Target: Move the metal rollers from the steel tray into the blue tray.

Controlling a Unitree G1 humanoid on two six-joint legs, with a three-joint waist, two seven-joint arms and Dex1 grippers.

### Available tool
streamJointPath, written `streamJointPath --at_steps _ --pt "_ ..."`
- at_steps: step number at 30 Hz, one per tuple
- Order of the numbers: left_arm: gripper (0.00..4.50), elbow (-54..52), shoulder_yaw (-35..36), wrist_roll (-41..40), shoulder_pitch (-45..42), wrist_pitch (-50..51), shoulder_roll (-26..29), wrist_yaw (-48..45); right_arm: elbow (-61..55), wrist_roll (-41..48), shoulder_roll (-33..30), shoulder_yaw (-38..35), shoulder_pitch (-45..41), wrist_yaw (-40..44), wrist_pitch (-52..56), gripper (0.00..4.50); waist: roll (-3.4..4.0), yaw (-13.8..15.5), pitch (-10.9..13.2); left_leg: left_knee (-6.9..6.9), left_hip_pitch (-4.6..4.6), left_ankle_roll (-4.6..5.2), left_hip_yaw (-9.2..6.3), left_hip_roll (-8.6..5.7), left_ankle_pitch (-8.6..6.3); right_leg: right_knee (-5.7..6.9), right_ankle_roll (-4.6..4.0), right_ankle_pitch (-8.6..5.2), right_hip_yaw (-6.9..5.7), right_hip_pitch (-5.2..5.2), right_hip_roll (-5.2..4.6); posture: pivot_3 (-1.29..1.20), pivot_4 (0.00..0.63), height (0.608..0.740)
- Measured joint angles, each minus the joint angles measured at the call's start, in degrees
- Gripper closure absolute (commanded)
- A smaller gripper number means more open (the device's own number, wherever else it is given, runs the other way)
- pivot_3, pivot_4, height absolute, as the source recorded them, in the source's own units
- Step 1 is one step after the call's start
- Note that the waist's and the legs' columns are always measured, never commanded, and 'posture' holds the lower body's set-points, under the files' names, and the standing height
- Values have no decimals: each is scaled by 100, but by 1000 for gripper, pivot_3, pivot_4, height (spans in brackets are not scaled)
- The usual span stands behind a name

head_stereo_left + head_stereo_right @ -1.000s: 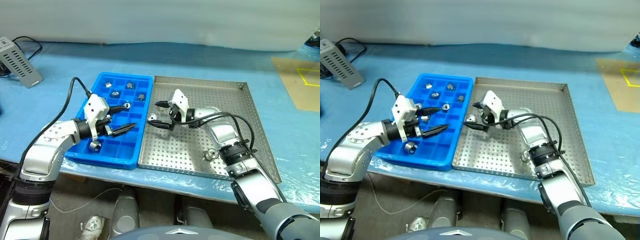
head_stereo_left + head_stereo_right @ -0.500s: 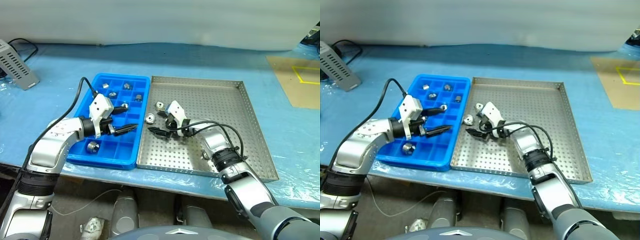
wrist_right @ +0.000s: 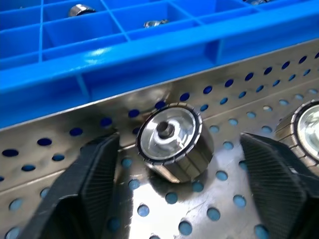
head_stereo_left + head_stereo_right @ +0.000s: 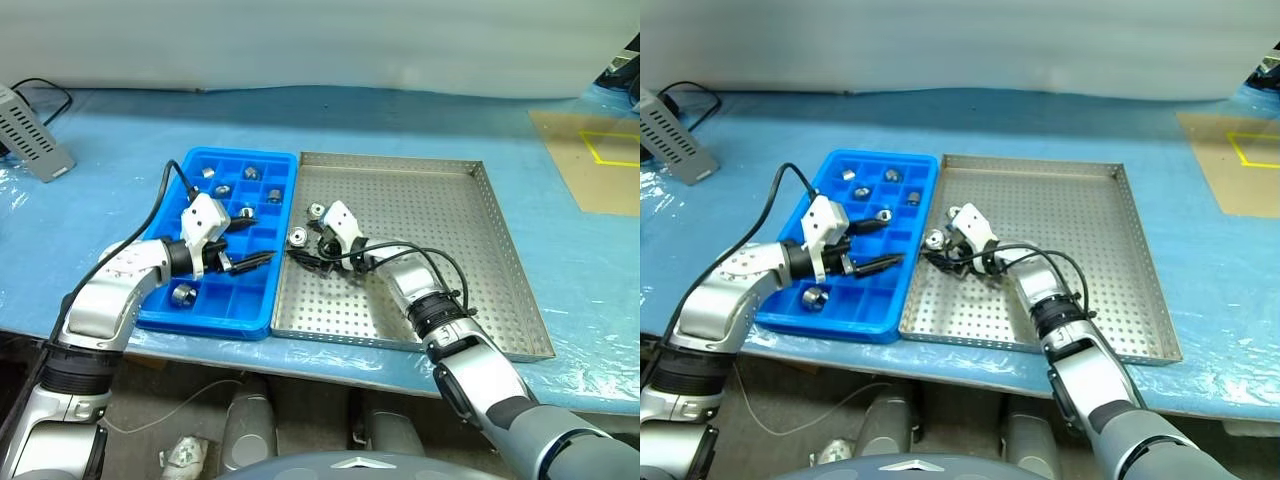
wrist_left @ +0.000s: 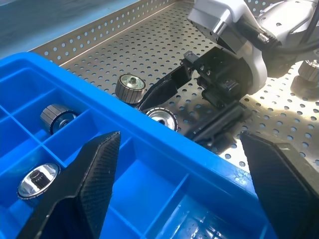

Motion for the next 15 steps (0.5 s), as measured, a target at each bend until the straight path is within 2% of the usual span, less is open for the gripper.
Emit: streamJointPath --at_steps 2,3,7,15 --pt "425 20 -1 11 0 -25 0 3 19 -47 36 -1 -18 -45 -98 1915 0 0 0 0 0 0 0 -1 0 0 0 0 0 0 0 109 150 740" --pt "425 38 -2 23 -1 -33 0 3 24 -69 56 -1 -18 -97 -118 1915 0 -1 0 0 0 0 0 -1 0 0 0 0 0 0 0 106 150 740" --pt "425 92 -9 72 -1 -53 -1 1 32 -90 86 -31 -19 -122 -131 2835 0 -2 0 0 1 0 0 0 0 0 0 0 1 0 0 103 150 740" --pt "425 223 2 87 0 -127 2 -2 4 -96 55 -61 -19 -82 -112 2856 0 -2 0 0 0 0 0 -1 0 0 -1 0 1 1 0 93 150 740"
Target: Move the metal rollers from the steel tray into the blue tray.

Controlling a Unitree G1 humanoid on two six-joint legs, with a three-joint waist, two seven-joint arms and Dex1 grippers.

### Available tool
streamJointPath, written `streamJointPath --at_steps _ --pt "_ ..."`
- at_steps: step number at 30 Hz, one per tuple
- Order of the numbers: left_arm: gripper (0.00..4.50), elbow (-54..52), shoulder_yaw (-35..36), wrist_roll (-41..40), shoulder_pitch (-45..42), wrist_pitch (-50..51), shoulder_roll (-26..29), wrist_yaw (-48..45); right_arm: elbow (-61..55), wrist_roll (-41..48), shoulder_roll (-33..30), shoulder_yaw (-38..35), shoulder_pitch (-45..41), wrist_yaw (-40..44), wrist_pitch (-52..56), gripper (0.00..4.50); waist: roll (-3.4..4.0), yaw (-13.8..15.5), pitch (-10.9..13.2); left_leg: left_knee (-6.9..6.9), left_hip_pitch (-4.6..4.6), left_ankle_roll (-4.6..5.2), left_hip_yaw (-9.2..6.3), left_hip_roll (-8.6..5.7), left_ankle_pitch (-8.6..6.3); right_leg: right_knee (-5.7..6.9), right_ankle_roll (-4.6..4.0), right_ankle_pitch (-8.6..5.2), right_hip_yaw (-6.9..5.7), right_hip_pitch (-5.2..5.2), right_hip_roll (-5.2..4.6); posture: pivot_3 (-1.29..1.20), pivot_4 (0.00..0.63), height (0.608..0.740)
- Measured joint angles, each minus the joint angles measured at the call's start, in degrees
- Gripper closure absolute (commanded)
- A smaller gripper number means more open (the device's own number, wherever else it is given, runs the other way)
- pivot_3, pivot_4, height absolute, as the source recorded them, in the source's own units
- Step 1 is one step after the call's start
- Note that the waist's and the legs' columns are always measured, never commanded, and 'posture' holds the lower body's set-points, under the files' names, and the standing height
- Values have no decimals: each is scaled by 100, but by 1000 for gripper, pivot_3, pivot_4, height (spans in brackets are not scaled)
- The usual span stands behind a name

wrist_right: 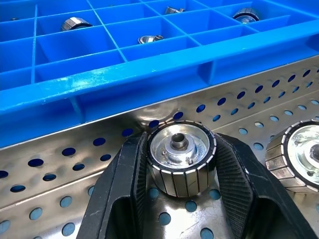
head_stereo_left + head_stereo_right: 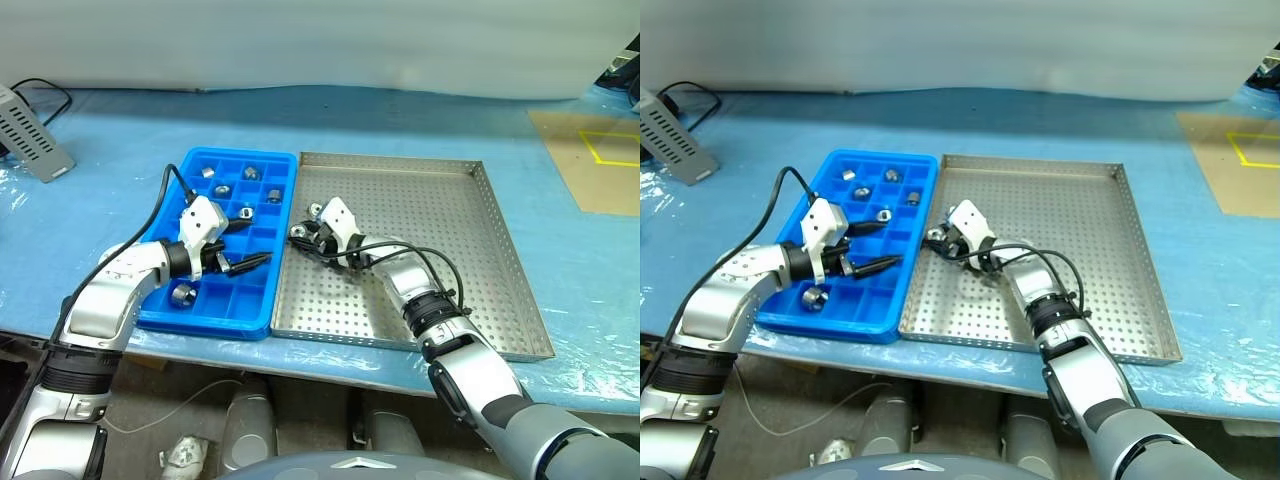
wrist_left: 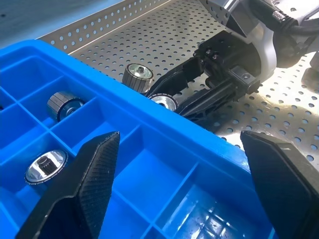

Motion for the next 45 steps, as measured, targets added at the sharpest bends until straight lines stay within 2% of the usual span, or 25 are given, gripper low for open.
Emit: streamJointPath --at_steps 4,10,16,22,34,38,43,45 --pt "425 -32 112 -31 64 9 77 7 -396 18 -262 -1 1 298 216 2856 0 -1 0 -1 -1 0 0 1 0 -1 0 0 0 -1 1 97 150 740" --pt "425 -332 572 -144 341 60 250 143 -1611 271 -772 -42 -9 1018 717 2856 -1 6 0 -7 2 1 0 2 -1 -5 -1 -1 -1 0 2 134 150 740" --pt "425 -574 906 -149 566 156 258 474 -1596 336 -358 -5 -582 1204 788 2856 -1 -2 1 -12 5 -2 0 6 1 0 -6 -5 -1 -4 3 241 150 740" --pt "425 -1232 1408 -263 1258 379 273 839 -1405 360 116 262 -802 1595 689 2856 -7 84 2 -40 -5 0 -2 5 0 -25 -14 -11 -13 -7 2 362 150 740" --pt "425 -2712 2601 -635 3015 866 104 1562 -262 342 612 367 -1252 2084 29 2856 -10 490 5 -52 -9 -3 -12 35 0 -25 -18 -16 -14 -20 2 502 150 740" --pt "425 -2905 2736 -721 3212 926 70 1701 2 301 676 388 -1294 2141 -134 2856 -10 635 5 -55 -10 -3 -12 37 0 -24 -18 -16 -14 -24 2 499 150 740" --pt "425 -2915 2733 -772 3132 983 135 1742 235 89 752 530 -1288 2119 -362 2856 -10 678 5 -55 -12 -3 -22 36 0 -23 -17 -16 -12 -26 2 490 150 740" --pt "425 -2898 2720 -777 3031 987 202 1729 233 66 718 534 -1252 2108 -381 2110 -10 683 4 -55 -12 -4 -26 36 0 -22 -16 -16 -12 -26 2 444 150 740"
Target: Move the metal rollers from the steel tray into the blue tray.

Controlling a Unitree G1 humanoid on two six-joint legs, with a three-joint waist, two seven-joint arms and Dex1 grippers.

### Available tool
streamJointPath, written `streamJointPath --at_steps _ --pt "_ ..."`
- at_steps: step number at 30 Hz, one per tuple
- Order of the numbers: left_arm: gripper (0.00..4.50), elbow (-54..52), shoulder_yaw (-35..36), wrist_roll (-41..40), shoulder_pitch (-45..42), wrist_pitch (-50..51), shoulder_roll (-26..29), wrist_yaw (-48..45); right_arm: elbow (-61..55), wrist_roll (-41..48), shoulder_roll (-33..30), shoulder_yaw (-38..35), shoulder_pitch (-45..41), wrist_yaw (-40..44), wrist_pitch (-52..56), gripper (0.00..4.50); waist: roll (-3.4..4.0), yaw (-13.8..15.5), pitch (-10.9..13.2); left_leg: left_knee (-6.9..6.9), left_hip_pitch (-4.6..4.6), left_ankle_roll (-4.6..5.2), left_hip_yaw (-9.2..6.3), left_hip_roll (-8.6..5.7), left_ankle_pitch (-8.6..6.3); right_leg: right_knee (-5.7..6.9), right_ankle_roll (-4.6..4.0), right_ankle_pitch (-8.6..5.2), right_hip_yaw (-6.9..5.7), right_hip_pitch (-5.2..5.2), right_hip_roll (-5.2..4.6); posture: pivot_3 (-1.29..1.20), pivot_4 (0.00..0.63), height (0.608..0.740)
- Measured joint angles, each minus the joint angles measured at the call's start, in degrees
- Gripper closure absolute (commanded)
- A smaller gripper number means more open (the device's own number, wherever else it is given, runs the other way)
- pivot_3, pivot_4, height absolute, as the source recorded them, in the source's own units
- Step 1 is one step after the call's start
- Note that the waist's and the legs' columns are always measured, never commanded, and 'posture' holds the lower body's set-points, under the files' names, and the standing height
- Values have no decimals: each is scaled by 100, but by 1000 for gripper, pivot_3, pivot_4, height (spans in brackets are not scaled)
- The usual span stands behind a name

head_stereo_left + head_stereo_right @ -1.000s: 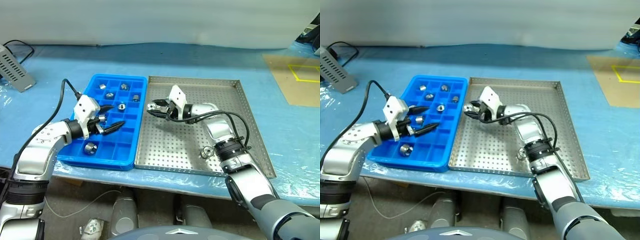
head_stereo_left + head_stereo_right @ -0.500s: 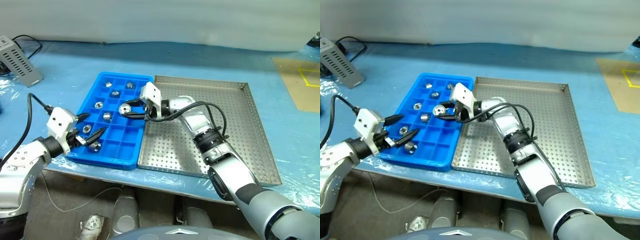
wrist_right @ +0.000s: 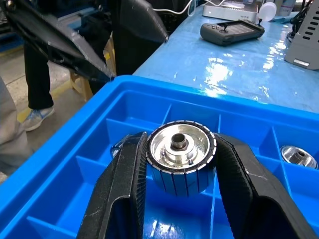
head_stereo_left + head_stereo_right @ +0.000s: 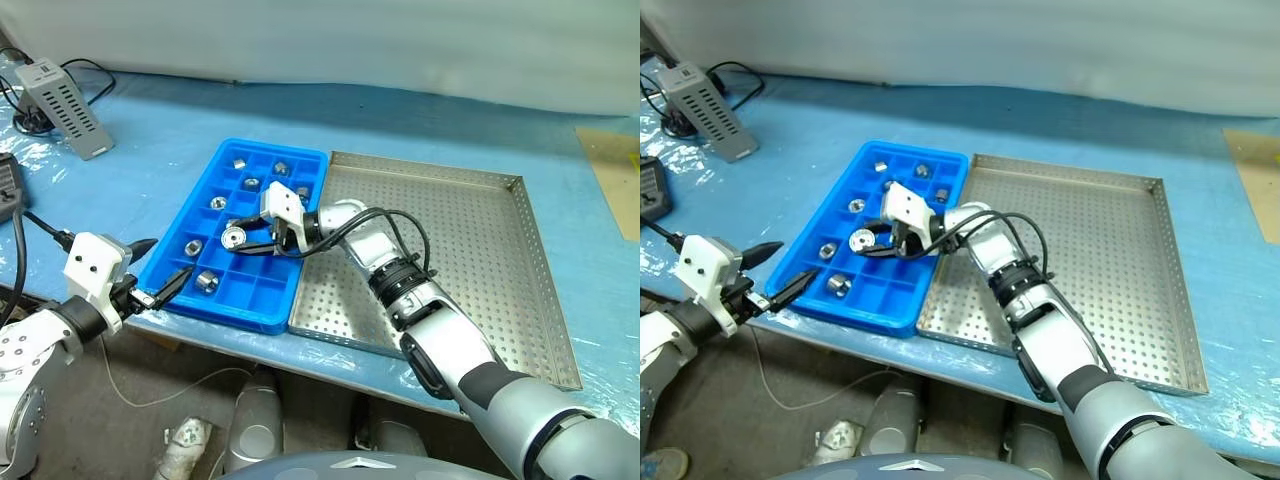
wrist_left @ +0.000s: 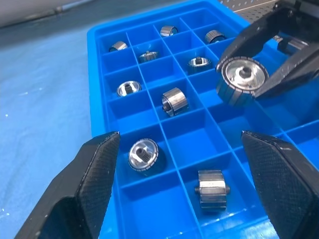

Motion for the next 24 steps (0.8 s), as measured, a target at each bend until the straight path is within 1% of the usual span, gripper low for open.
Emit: streamJointPath --at_steps 3,9,15,19,24 --pt "425 128 -146 -2 -262 0 78 -50 -1 -30 -69 -8 101 -79 3 1223 0 -8 0 1 0 -1 3 -3 1 1 0 0 2 -2 0 413 150 740" --pt "425 594 -619 12 -854 -20 194 -223 -97 -75 -218 -87 125 -383 44 1223 -1 -80 0 5 -3 -9 20 -10 6 13 0 1 3 -12 7 313 150 740" --pt "425 1352 -1206 140 -1697 -225 243 -549 -636 -63 -612 -329 263 -696 287 1223 -2 -132 -1 21 -4 -11 23 -23 8 27 0 2 5 -10 8 163 150 740" --pt "425 2025 -1745 311 -2399 -458 181 -844 -872 -60 -964 -621 400 -1090 511 1223 -4 -253 -2 37 -3 -12 22 -27 9 34 2 4 8 -4 7 73 150 740" --pt "425 2718 -2288 510 -3101 -771 -12 -1196 -1206 -54 -1174 -818 778 -1461 852 1223 -7 -524 -4 42 0 -30 23 -30 20 34 3 5 9 2 8 14 150 740"
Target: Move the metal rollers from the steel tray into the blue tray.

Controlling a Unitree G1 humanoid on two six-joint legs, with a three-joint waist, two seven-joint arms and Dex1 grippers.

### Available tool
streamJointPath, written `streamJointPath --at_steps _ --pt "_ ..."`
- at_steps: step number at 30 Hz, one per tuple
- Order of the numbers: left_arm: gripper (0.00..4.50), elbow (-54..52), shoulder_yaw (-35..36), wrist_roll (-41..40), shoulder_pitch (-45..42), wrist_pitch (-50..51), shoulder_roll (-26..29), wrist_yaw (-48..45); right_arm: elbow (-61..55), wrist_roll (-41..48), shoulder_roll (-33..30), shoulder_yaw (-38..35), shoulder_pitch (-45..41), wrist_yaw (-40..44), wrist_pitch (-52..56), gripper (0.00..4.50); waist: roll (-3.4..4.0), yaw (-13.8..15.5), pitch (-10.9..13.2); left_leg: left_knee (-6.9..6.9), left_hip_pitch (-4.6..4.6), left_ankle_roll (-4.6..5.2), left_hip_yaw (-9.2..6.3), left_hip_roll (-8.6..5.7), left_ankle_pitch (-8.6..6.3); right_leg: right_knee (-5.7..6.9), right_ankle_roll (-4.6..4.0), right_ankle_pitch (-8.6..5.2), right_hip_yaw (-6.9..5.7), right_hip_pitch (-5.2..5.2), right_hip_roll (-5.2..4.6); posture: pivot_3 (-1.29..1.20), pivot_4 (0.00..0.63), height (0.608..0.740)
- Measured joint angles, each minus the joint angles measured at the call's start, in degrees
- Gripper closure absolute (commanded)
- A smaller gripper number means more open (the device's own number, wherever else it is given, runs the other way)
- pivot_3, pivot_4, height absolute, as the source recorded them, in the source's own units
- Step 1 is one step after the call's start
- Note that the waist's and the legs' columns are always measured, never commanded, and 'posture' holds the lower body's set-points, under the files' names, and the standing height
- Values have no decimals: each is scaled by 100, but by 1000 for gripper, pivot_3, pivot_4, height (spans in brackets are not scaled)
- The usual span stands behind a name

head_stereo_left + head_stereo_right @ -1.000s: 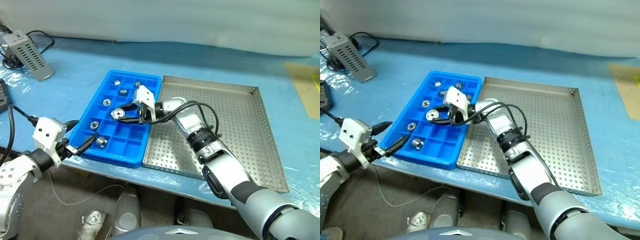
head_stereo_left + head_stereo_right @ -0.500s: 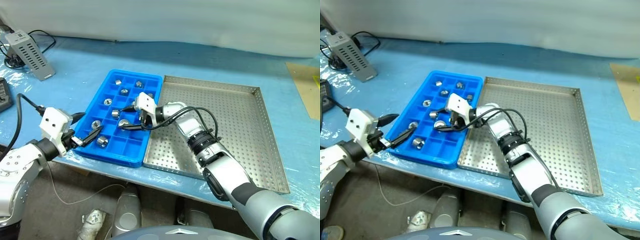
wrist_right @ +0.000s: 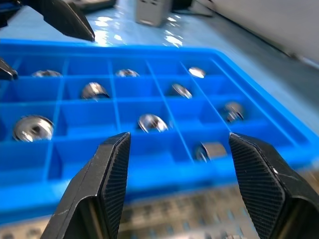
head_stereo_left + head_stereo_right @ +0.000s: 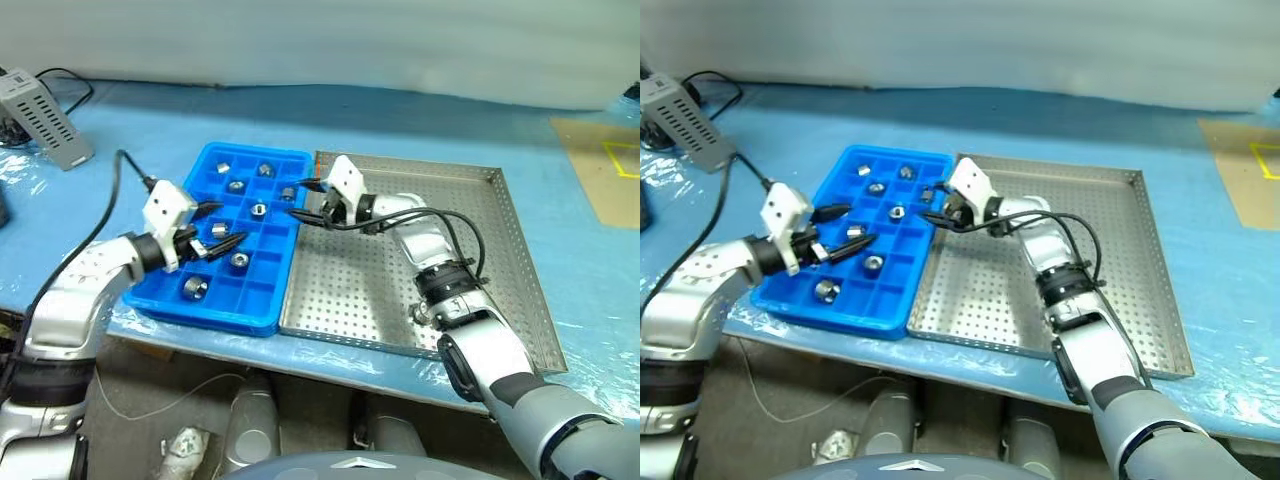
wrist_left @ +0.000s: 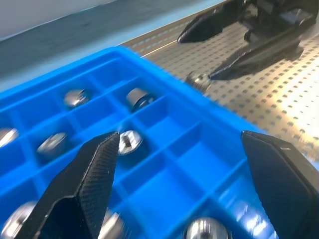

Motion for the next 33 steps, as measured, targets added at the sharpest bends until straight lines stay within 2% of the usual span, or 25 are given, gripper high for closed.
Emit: streamJointPath --at_steps 7,19,33 --pt "425 554 -230 127 -547 -216 -212 -290 29 4 55 -118 240 -548 258 1223 0 -329 0 -1 0 0 0 1 1 0 -2 0 1 -3 2 7 150 740" --pt "425 558 -411 166 -459 -264 -350 -411 1234 -128 526 -129 -20 -1200 -191 1223 0 -311 0 14 -3 22 2 3 -12 2 -5 1 -3 4 0 15 150 740" --pt "425 534 -412 233 -316 -314 -349 -398 2108 -231 654 -212 -93 -1598 -710 1223 1 -313 1 16 11 26 2 8 -14 3 -6 1 -4 18 0 37 150 740"
